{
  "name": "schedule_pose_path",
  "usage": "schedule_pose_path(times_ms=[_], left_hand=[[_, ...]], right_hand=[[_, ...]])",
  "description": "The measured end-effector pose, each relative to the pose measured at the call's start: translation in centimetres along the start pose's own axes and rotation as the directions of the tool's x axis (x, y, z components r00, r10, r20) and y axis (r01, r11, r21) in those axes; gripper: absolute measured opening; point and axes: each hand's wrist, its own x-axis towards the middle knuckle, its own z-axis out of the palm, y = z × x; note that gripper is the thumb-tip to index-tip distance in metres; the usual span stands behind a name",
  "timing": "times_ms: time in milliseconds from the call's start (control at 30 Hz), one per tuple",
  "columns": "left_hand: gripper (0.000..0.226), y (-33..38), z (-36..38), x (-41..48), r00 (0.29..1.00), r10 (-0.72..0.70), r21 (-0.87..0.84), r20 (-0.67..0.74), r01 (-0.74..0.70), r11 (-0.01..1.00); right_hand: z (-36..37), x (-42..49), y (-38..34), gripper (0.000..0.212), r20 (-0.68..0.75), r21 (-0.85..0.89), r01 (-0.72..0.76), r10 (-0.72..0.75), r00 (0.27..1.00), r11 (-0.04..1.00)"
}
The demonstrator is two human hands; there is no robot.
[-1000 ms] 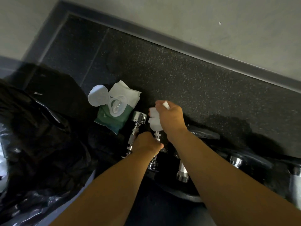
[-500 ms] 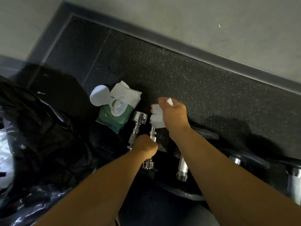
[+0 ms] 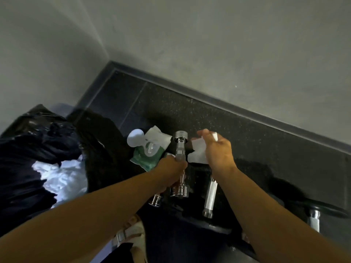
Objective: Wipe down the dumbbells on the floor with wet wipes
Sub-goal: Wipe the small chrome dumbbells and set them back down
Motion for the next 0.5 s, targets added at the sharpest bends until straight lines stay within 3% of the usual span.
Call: schedule_pose_path(times_ms=[167,367,500], left_hand=[[0.021,2.4,-1.8,-5.2,0.994,0.106,-0.133,0.030,-0.101,0.986],[0.011,5.1,-2.1,-12.3,0.975,0.216,-0.254,-0.053,-0.222,0.941],[0.012,5.7,-1.3,-16.1,0.963,0.254,-0.426,-0.090,-0.268,0.864]], right_hand=[[-0.4,-3.8,-2.9,0.029,-0.002,-0.048,0.101,-0.101,0.995,0.994],[-2.3,-8.9,-7.3,0.046,0.015,-0.115,0.133,-0.132,0.991,0.984],[-4.3,-12.6,-9.9,0.058,0.032,-0.090,0.189,-0.187,0.982,0.978]])
